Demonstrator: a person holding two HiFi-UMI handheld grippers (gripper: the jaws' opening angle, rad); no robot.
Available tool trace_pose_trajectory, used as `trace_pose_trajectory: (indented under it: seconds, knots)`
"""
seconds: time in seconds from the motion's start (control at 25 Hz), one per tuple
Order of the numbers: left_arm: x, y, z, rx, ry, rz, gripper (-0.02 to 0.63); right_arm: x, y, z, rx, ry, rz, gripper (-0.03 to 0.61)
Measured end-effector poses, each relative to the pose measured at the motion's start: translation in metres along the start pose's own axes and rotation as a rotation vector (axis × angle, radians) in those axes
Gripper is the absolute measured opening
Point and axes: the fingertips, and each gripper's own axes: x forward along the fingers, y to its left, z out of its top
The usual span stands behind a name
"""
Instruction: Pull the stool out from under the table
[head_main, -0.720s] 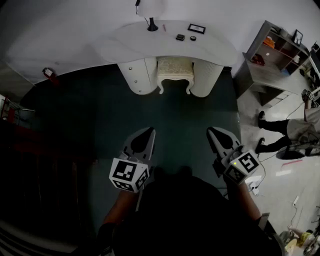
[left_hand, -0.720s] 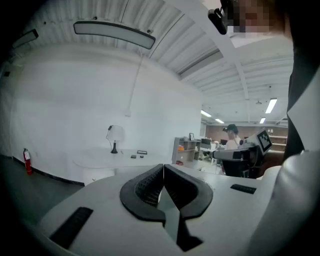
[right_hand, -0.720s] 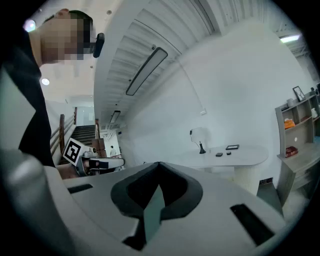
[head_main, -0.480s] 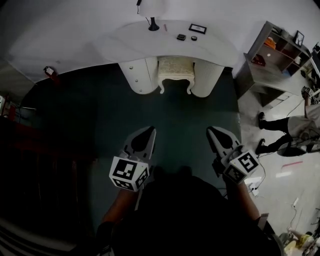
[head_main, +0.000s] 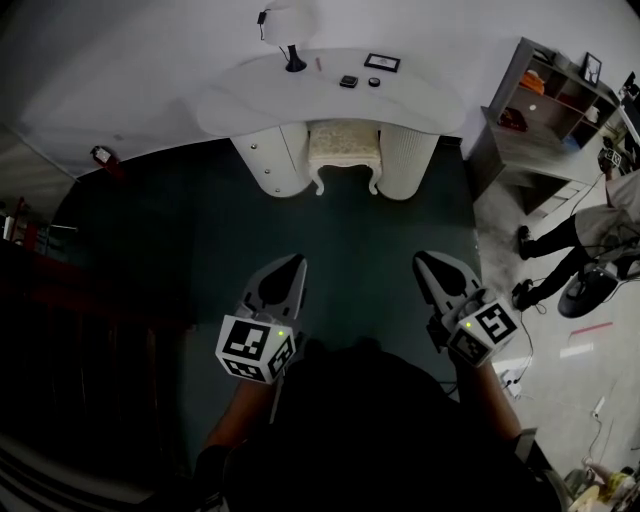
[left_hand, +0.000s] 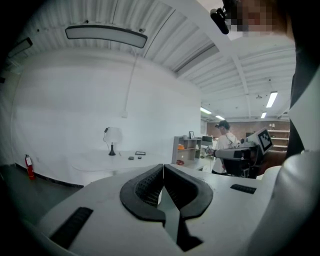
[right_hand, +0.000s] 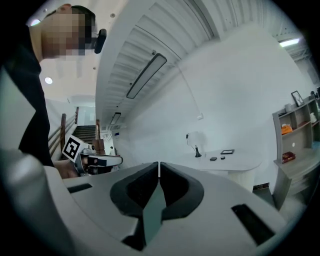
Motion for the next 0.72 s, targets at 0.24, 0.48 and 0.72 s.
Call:
trace_pose_trajectory:
  seconds: [0.24,0.48,0.72]
  knots:
    - [0.005,-0.019,-0.012,-0.024,0.036,0.035,0.015,-0.025,-0.021,-0.016,0.036,0.041,0.004,0.018]
    - [0.023,-0.023,-0.018,-0.034,0.055,0.026,0.015,-0.023,-0.033,-0.022,0.095,0.037,0.024,0.019]
    - [0.052,-0.004,-0.017,-0.054,0.055,0.017,0.015,0.003,-0.048,-0.017,0.087,0.056,0.039,0.02]
